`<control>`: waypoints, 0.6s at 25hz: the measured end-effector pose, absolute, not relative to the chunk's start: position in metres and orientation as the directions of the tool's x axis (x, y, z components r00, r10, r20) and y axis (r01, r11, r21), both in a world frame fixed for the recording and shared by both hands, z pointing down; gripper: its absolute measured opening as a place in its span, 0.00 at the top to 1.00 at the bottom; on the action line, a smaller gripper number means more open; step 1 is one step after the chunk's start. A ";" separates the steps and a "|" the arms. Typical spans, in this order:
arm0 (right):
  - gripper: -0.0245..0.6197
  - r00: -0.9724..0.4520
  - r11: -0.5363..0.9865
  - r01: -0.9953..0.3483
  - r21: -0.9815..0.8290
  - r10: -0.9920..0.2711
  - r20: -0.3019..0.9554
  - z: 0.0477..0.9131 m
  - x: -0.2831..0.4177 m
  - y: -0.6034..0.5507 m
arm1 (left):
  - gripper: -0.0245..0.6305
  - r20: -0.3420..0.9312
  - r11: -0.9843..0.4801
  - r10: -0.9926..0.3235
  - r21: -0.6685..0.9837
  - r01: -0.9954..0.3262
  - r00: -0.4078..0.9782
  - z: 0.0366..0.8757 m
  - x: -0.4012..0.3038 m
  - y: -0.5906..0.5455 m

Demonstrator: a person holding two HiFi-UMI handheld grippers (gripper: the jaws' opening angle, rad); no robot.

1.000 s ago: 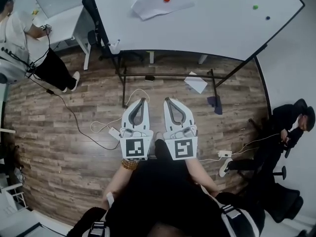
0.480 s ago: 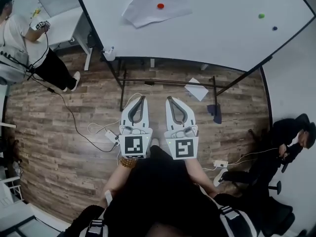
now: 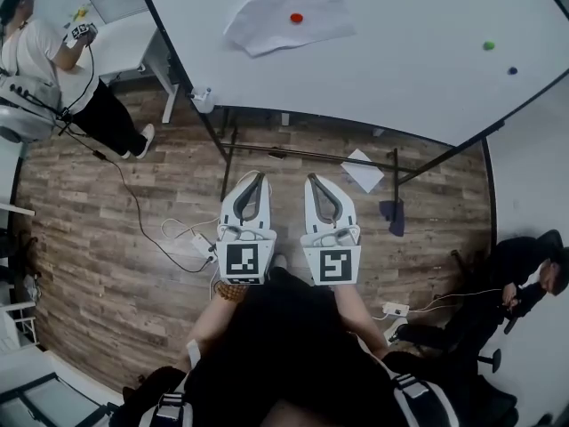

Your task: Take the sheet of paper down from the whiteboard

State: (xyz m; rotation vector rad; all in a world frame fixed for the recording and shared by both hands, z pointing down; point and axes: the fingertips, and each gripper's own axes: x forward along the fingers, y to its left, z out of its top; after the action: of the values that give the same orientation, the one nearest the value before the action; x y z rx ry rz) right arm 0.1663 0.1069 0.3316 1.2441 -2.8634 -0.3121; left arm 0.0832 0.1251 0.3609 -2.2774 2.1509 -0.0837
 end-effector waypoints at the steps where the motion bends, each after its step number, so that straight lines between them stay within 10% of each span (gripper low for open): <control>1: 0.96 -0.685 0.666 -0.725 0.174 -0.724 -0.084 0.330 0.166 0.104 | 0.94 0.032 -0.056 -0.998 -0.042 -0.998 0.055 0.361 0.083 0.121; 15: 0.96 -0.630 0.607 -0.772 0.186 -0.770 -0.103 0.323 0.163 0.039 | 0.94 0.020 -0.118 -0.993 -0.012 -0.993 0.117 0.365 0.078 0.047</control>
State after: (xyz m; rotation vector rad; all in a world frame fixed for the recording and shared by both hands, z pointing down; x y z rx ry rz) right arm 0.1632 0.0394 0.3228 1.3563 -2.8272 -0.3361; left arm 0.0783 0.0473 0.3651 -2.3517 2.0897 -0.0360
